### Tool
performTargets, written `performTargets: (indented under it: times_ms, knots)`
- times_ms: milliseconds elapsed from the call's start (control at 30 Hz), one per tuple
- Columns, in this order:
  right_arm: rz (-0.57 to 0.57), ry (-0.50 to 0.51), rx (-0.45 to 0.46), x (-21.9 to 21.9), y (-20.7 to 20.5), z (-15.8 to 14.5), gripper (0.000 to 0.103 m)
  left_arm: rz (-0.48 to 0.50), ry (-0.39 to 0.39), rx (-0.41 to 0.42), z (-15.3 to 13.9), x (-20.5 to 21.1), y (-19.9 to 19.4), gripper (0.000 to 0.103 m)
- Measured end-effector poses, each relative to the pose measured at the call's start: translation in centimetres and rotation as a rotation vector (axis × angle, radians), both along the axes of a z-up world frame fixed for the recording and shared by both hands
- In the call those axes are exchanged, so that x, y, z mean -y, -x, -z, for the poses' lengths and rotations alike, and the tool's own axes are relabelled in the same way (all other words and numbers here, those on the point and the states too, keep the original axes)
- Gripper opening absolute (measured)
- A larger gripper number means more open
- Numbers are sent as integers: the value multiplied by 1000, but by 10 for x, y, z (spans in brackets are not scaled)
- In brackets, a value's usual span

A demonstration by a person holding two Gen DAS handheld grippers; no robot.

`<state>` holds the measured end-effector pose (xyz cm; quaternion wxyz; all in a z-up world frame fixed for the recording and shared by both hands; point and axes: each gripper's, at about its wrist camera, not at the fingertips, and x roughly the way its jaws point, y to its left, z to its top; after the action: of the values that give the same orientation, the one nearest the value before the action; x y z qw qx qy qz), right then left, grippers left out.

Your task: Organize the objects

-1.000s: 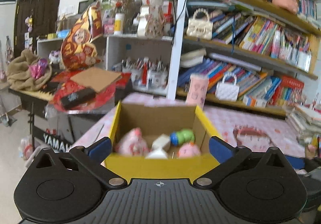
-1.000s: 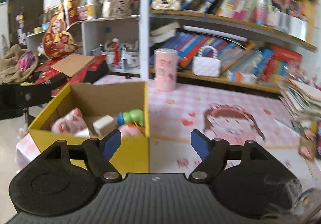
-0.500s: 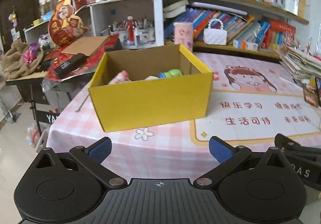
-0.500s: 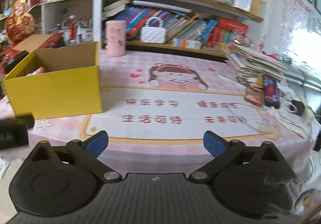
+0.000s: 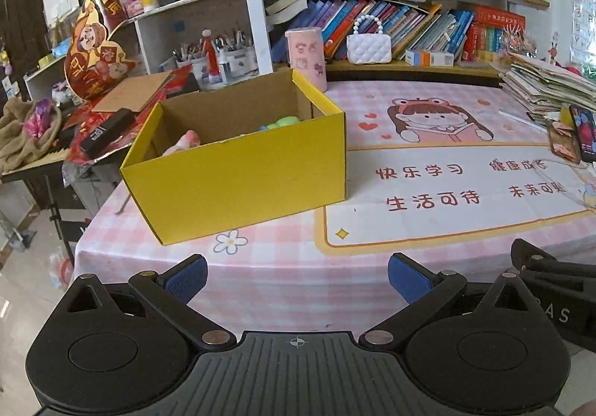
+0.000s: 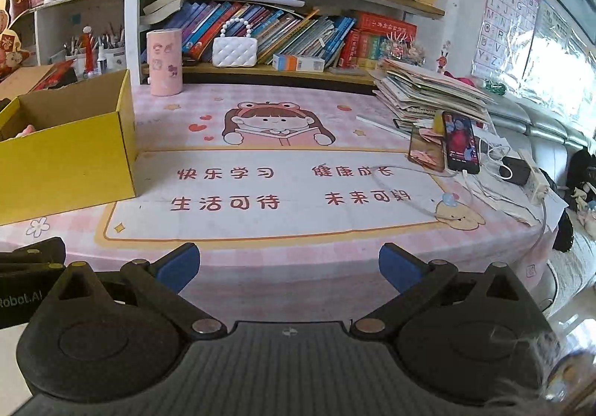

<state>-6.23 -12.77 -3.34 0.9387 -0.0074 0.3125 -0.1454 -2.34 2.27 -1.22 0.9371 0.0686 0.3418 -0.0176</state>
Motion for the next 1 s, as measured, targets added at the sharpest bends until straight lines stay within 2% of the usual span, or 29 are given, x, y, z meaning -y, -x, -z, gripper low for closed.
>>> performTargets:
  times_ms: [1000]
  knots:
    - [32, 27, -6, 5, -4, -2, 103, -12, 58, -38, 0, 5, -6, 103]
